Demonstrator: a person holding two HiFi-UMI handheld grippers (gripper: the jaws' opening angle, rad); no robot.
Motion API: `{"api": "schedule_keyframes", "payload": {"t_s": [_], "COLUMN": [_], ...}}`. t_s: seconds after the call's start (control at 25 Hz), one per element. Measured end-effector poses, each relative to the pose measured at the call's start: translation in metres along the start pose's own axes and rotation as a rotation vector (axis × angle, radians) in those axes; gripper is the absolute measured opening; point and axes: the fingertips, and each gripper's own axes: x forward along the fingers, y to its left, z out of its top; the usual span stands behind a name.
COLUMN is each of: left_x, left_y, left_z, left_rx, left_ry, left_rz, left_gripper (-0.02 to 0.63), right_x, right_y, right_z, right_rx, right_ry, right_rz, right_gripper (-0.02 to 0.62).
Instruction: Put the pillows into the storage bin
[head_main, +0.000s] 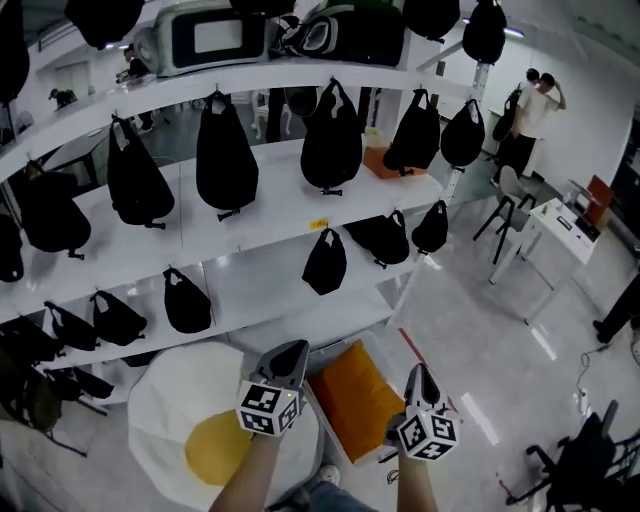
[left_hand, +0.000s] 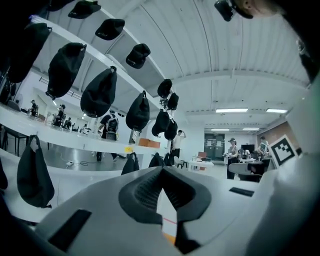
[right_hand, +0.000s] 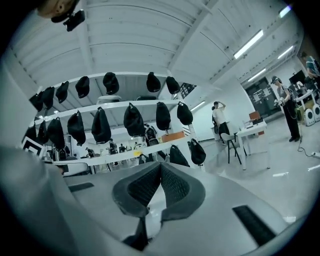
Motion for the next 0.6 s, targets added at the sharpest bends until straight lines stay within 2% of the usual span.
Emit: {"api": "schedule_keyframes", "payload": {"t_s": [0.12,0.24,0.6], "left_x": [-0.008,-0.016,-0.024], "left_y": [-0.004,-0.011,-0.014], "left_z": [0.014,0.022,0.020], "left_rx": [-0.006,0.028,0.052], "left_ry": [-0.033,-0.053,-0.059], "left_rz": [0.004,0.010,0.016], "left_gripper": [0.020,0.020,0.020], "right_x": [-0.002,-0.004,-0.006], "right_y": [0.011,0.021,0.041], "right_z": [0.011,0.013,0.002], "right_rx": [-0.032,-0.068,-0.095], "right_ry": [-0.013,-0.020,-0.006], "right_rz": [0.025,0.047,0.093], "right_gripper": [0.002,0.002,0.000]}}
